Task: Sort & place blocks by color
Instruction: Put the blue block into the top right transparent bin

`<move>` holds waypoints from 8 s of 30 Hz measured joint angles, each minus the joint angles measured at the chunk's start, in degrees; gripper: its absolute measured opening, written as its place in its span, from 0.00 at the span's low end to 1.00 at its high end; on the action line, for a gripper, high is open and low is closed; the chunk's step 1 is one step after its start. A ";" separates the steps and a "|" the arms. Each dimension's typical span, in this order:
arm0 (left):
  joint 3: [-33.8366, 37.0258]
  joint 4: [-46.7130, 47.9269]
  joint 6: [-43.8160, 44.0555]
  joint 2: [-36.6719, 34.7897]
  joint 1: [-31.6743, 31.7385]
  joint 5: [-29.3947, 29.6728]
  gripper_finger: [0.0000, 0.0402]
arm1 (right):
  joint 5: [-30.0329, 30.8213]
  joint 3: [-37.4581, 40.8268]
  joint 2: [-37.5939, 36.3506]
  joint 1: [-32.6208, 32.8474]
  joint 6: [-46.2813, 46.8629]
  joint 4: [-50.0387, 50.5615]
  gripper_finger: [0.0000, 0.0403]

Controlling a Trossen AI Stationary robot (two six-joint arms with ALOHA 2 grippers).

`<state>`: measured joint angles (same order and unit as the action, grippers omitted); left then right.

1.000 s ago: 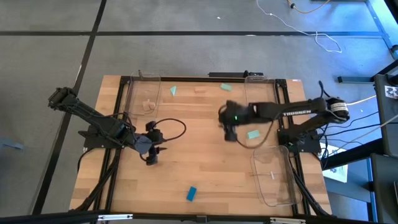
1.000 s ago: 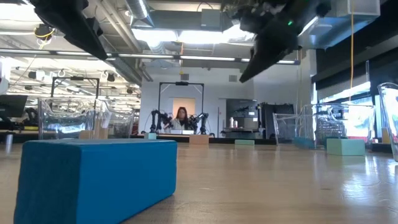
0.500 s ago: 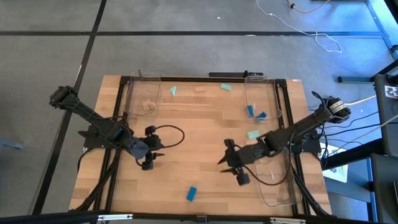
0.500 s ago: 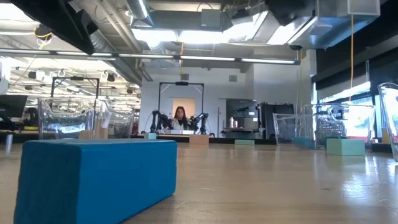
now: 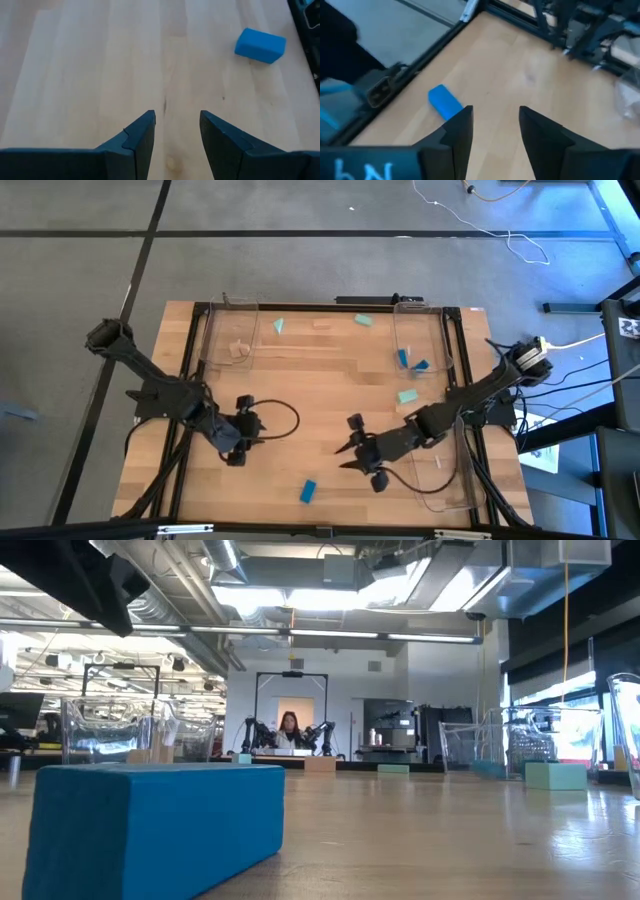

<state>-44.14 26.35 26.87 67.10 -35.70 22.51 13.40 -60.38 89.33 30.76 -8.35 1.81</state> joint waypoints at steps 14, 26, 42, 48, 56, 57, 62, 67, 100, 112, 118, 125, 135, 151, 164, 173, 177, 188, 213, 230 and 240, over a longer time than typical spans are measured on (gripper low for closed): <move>0.00 -7.93 2.83 2.07 -7.34 2.17 0.37 | -0.26 -25.91 20.66 -0.20 -11.56 19.68 0.40; 0.00 -8.14 6.11 2.07 -12.60 4.41 0.37 | -8.90 -35.60 31.77 -0.17 -16.34 22.06 0.40; 0.00 -9.29 5.79 2.07 -14.73 5.08 0.37 | -5.52 -35.60 33.85 -0.20 -17.34 17.32 0.16; 0.01 -9.29 5.77 2.07 -14.71 5.10 0.37 | -5.50 -35.58 33.85 -0.20 -17.32 16.39 0.12; 0.02 -9.29 5.81 2.07 -14.71 5.28 0.37 | -5.50 -35.58 33.85 -0.20 -17.38 13.61 0.27; 0.02 -9.29 5.82 2.07 -14.71 5.46 0.37 | -5.48 -35.58 33.85 -0.20 -17.39 13.28 0.30; 0.02 -9.29 5.88 2.07 -14.71 5.56 0.37 | -5.50 -35.58 33.85 -0.20 -17.41 13.33 0.42; 0.02 -9.29 5.90 2.07 -14.71 5.56 0.37 | -5.50 -35.22 33.85 -0.30 -17.84 13.58 0.50; 0.04 -9.03 5.99 2.07 -14.67 6.89 0.37 | -21.24 -34.84 39.14 -4.15 -25.26 15.83 0.46; 0.04 -9.05 5.99 2.07 -14.67 6.87 0.37 | -21.95 -34.93 39.94 -5.55 -25.17 14.95 0.46; 0.04 -9.05 5.99 2.05 -14.67 6.88 0.37 | -22.91 -34.99 40.29 -6.02 -25.13 15.19 0.46; 0.04 -9.04 5.99 2.06 -14.67 6.87 0.37 | -22.90 -34.97 40.41 -6.21 -25.75 14.58 0.46; 0.04 -8.88 5.99 2.05 -14.69 6.85 0.37 | -22.46 -35.41 40.54 -6.23 -27.99 13.62 0.46; 0.04 -8.83 5.57 2.07 -14.67 6.81 0.37 | -23.95 -39.78 40.45 -6.23 -28.03 20.21 0.46; 0.04 -8.83 5.53 2.06 -14.67 6.80 0.37 | -23.58 -39.58 42.00 -6.34 -34.50 20.35 0.46; 0.04 -8.83 5.53 2.06 -14.67 6.80 0.37 | -24.06 -39.58 42.32 -6.72 -34.44 20.26 0.46; 0.04 -8.85 5.53 2.07 -14.67 6.81 0.37 | -24.06 -39.61 44.26 -6.86 -35.30 20.23 0.46; 0.04 -8.85 5.57 2.07 -14.67 6.82 0.37 | -24.51 -39.76 45.99 -7.37 -31.68 19.28 0.46; 0.04 -6.65 4.84 2.07 -14.69 6.86 0.37 | -11.76 -48.84 45.42 -7.18 -16.13 36.21 0.33; 0.04 -6.39 -0.43 2.05 -14.70 7.05 0.37 | 11.05 -66.95 45.08 -4.50 5.90 76.15 0.33; 0.04 -6.42 -0.42 2.05 -14.69 7.06 0.37 | 16.33 -66.45 44.43 -5.21 20.34 88.37 0.33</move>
<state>-44.10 19.94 26.46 69.15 -50.39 29.57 29.73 -126.82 133.76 25.55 11.99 90.18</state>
